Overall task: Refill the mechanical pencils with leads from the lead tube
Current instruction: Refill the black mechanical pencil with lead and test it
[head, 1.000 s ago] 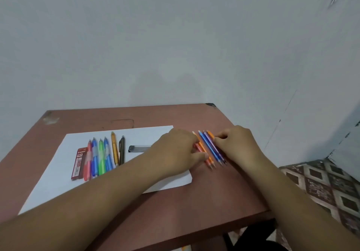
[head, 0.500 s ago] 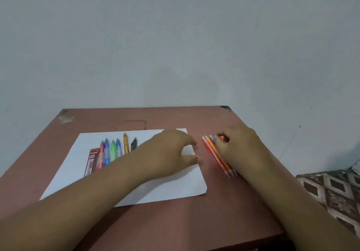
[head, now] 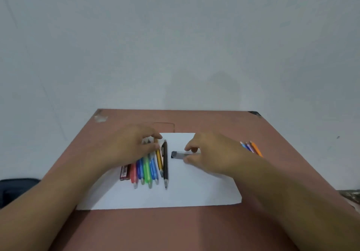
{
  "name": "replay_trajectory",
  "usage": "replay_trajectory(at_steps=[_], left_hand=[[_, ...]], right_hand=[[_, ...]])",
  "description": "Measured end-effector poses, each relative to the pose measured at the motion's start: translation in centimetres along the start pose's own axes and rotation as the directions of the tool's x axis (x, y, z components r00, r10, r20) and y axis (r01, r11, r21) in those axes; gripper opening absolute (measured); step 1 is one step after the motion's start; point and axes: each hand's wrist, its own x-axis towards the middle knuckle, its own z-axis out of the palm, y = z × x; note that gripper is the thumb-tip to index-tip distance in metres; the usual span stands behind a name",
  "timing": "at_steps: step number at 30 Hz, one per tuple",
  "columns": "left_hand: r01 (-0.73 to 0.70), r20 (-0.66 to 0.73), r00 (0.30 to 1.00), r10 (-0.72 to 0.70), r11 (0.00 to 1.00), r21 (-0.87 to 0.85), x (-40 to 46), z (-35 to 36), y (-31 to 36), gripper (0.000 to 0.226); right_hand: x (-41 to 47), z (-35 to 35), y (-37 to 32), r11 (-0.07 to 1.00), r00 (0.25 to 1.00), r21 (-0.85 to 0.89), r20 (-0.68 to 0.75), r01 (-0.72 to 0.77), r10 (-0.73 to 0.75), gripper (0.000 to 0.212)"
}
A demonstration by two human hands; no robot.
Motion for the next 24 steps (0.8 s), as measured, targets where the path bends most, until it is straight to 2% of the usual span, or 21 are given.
replay_trajectory(at_steps=[3,8,10,12,14,17,20,24], left_hand=[[-0.065,0.026,0.998,0.064,0.998,0.016,0.0,0.3,-0.3,0.036],[-0.079,0.043,0.996,0.081,0.995,-0.058,0.3,0.5,-0.5,0.036],[-0.065,0.051,0.996,0.070,0.992,-0.108,0.3,0.5,-0.8,0.039],[-0.066,0.051,0.996,0.076,0.984,-0.168,0.2,0.3,-1.2,0.043],[-0.064,0.059,0.995,0.077,0.977,-0.202,0.2,0.1,-1.6,0.054],[-0.056,0.079,0.994,0.070,0.985,-0.165,0.1,-0.1,-2.1,0.068],[-0.083,0.108,0.989,0.097,0.988,-0.128,0.2,-0.2,-2.3,0.056],[-0.073,0.123,0.988,0.091,0.987,-0.140,0.5,-0.2,-2.9,0.043]], right_hand=[[0.6,0.5,0.5,0.999,0.999,0.010,-0.011,-0.044,0.044,0.030],[1.8,0.8,1.9,0.978,0.974,0.003,-0.091,-0.208,0.207,0.048],[2.0,1.0,2.0,0.977,0.968,-0.043,-0.149,-0.210,0.201,0.041],[2.0,1.1,1.2,0.989,0.971,-0.035,-0.202,-0.142,0.132,0.030],[2.2,1.1,0.1,1.000,0.983,-0.008,-0.186,-0.006,0.005,0.026],[2.1,1.4,-1.2,0.988,0.983,-0.003,-0.101,0.154,-0.154,0.038],[1.9,2.0,-1.3,0.970,0.968,-0.056,-0.078,0.236,-0.240,0.043],[1.7,2.4,-0.9,0.980,0.972,-0.006,-0.128,0.197,-0.196,0.038]])
